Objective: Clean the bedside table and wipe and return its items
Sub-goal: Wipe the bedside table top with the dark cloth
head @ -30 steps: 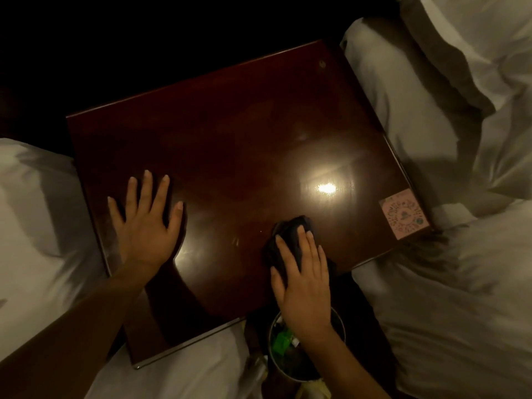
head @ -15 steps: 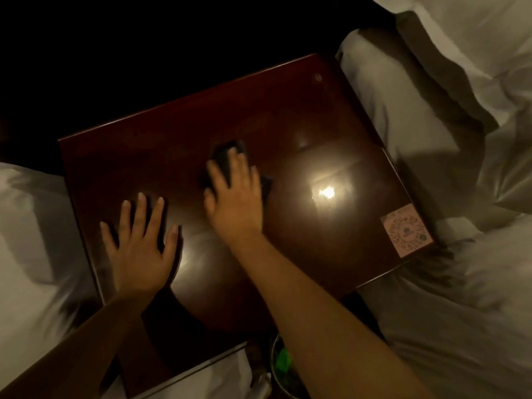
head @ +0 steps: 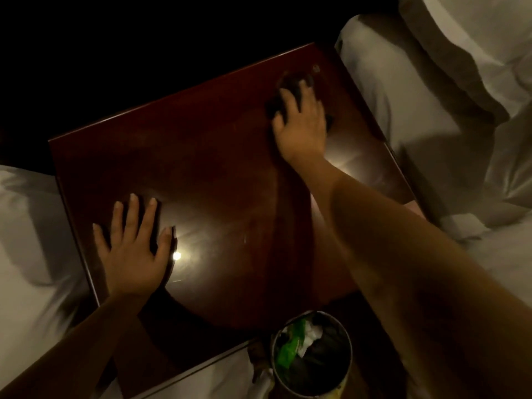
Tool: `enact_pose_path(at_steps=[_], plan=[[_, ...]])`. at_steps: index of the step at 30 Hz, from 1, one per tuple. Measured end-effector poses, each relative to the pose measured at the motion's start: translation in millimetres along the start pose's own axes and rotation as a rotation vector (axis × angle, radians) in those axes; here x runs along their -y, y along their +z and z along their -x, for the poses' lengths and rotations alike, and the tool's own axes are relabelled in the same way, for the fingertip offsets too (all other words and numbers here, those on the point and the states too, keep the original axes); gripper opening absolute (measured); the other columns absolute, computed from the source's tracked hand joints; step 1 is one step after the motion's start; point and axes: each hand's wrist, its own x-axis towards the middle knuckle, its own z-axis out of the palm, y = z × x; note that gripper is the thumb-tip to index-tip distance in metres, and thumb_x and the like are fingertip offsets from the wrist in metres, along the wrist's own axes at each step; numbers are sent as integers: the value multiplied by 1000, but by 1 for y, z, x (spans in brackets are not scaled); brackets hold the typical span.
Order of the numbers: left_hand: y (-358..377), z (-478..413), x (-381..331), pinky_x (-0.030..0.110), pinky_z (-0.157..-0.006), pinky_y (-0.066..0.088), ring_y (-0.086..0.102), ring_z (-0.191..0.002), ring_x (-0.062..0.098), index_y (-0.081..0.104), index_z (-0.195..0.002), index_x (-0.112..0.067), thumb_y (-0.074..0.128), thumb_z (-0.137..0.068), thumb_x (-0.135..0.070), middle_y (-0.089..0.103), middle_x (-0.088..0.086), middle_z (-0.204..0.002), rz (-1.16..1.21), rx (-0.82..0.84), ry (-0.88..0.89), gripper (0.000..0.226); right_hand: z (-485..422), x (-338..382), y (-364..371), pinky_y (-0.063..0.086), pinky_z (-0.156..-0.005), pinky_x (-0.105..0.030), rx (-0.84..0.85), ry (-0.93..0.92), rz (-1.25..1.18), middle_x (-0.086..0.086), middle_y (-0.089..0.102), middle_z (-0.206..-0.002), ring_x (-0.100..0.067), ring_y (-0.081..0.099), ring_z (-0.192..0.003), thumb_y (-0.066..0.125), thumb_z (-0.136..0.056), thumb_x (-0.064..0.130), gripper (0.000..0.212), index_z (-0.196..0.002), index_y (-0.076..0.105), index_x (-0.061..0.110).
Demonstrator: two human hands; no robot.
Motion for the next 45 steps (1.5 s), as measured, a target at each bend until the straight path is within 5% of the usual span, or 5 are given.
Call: enact_pose_path(at_steps=[8,18,25,32,45], plan=[[-7,2,-5,29,-111,-25,10,-146,20,14,-146,-37,20,-91,-56,21,1,-157,9,4,-3,58,119,-57,-18,26,-116,-47,-153,199,17,-14,31,-152,-29,26,-142,41,-90,32,47,-136,40,20],[-3,3,-2,53,-115,-1,9,-147,21,19,-146,-34,21,-92,-55,20,1,-158,15,-21,-3,58,184,-31,4,25,-114,-51,-210,284,36,-21,29,-151,-36,28,-140,48,-90,27,50,-138,40,15],[-3,4,-4,51,-115,-5,6,-147,19,15,-147,-34,21,-93,-54,17,-1,-158,13,-19,24,57,173,-5,19,21,-115,-52,-245,346,38,-21,25,-152,-36,23,-142,46,-90,30,53,-140,36,14],[-1,2,-3,53,-116,-2,-4,-146,15,8,-147,-33,21,-94,-53,1,-5,-156,36,-13,30,59,89,63,42,20,-116,-52,-212,233,28,-25,25,-152,-38,22,-141,38,-92,29,50,-139,36,12],[-11,3,-1,58,-114,-1,8,-145,26,37,-142,-20,24,-88,-52,36,10,-151,6,101,92,64,44,244,122,1,-119,-43,89,-179,2,-15,4,-158,-29,1,-147,32,-95,38,55,-146,16,23]])
